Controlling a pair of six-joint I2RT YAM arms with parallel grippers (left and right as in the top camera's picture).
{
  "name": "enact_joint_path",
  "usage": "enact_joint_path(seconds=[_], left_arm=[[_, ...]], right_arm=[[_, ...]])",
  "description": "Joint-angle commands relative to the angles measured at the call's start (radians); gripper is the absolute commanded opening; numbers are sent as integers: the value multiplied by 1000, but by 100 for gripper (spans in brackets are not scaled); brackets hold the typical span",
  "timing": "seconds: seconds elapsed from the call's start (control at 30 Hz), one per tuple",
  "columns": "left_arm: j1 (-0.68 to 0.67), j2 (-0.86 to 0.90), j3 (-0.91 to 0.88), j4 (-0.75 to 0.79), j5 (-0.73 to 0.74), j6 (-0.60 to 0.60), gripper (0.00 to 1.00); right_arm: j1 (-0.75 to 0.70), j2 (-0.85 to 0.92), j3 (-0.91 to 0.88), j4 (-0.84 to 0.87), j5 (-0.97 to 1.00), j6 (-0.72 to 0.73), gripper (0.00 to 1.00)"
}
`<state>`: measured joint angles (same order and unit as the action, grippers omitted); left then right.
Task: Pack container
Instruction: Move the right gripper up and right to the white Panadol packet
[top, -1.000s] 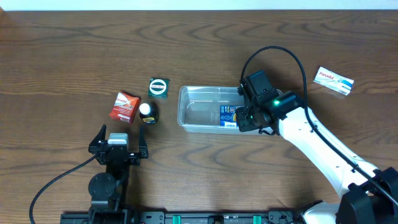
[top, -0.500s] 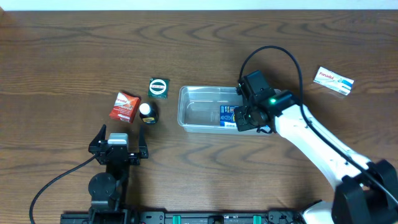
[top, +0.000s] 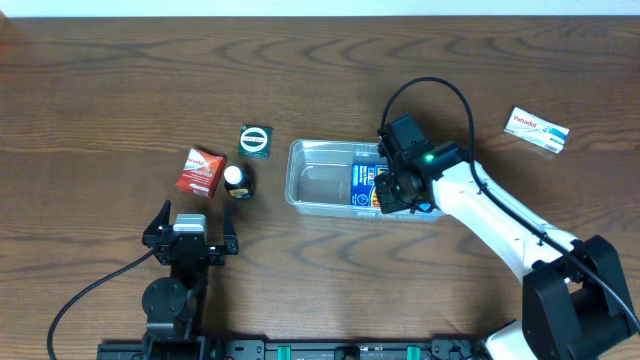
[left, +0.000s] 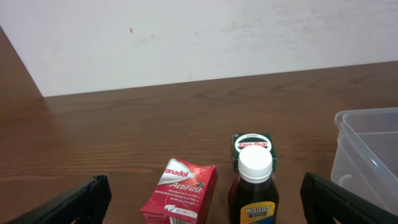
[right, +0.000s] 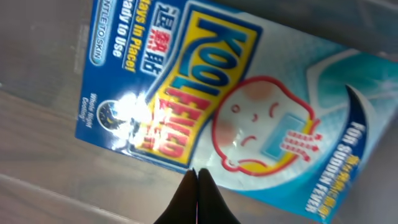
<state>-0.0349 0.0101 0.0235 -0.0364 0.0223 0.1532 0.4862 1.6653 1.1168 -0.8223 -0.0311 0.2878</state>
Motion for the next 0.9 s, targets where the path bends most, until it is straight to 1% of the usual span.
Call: enact_joint_path(seconds=[0.0, 0.07, 0.1, 0.2, 0.27, 0.4, 0.57, 0.63, 0.73, 0.87], left_arm=[[4, -6, -19, -37, -23, -8, 98], [4, -6, -19, -37, -23, -8, 98], [4, -6, -19, -37, -23, -8, 98], [4, -6, -19, -37, -23, -8, 98], [4, -6, -19, -37, -23, -8, 98], [4, -6, -19, -37, -23, -8, 98], [4, -6, -19, -37, -23, -8, 98], [4, -6, -19, -37, -23, -8, 98], [4, -6, -19, -37, -23, -8, 98], [4, -6, -19, -37, -23, -8, 98]], right_arm=[[-29, -33, 116, -46, -3, -18, 1], [-39, -44, 206, -113, -3, -37, 2], [-45, -49, 261, -153, -3, -48, 7], [-77, -56, 420, -250, 5, -69, 38], [-118, -56, 507, -282, 5, -76, 52], [-244, -56, 596, -280, 4, -76, 68], [-442, -41, 599, -256, 4, -58, 88], [-517, -21, 599, -240, -4, -57, 90], [-602, 23, 599, -208, -13, -57, 90], [-668, 103, 599, -167, -15, -57, 91]])
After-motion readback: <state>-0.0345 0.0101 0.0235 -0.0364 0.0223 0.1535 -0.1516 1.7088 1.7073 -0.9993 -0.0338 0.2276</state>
